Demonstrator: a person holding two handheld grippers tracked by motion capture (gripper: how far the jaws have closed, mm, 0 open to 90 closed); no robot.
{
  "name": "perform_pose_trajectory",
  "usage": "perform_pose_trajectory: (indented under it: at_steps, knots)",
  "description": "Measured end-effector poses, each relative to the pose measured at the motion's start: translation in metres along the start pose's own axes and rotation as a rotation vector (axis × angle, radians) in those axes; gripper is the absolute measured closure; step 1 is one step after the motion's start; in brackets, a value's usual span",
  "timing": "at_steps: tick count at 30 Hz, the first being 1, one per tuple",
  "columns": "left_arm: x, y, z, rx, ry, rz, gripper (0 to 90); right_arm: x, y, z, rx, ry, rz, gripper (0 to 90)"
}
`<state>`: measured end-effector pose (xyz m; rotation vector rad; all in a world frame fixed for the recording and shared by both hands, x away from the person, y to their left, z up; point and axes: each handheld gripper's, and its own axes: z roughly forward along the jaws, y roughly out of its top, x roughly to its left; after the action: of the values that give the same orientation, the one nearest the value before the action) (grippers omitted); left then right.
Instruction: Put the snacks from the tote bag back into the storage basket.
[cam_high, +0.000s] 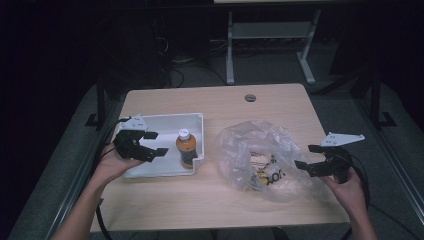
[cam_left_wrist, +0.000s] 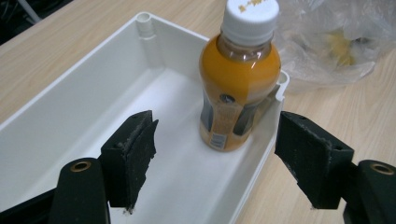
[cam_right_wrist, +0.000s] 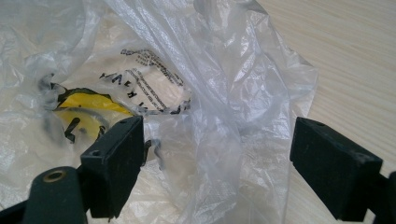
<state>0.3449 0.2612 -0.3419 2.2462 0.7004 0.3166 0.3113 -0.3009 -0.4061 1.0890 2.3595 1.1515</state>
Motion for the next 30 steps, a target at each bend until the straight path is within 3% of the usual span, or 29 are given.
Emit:
perform_pose_trajectory:
  at_steps: [21, 22, 30]
  knots:
    - [-0.002, -0.032, -0.007, -0.020, 0.029, -0.023, 27.8, 0.000, -0.001, 0.000, 0.005, 0.000, 0.004, 17.0]
    - [-0.003, -0.034, -0.006, -0.033, 0.028, -0.037, 27.8, 0.000, -0.001, 0.000, 0.006, 0.000, 0.004, 17.0]
    - [-0.005, -0.042, -0.011, -0.031, 0.046, -0.024, 27.5, 0.002, -0.001, 0.001, 0.008, 0.000, 0.001, 17.0]
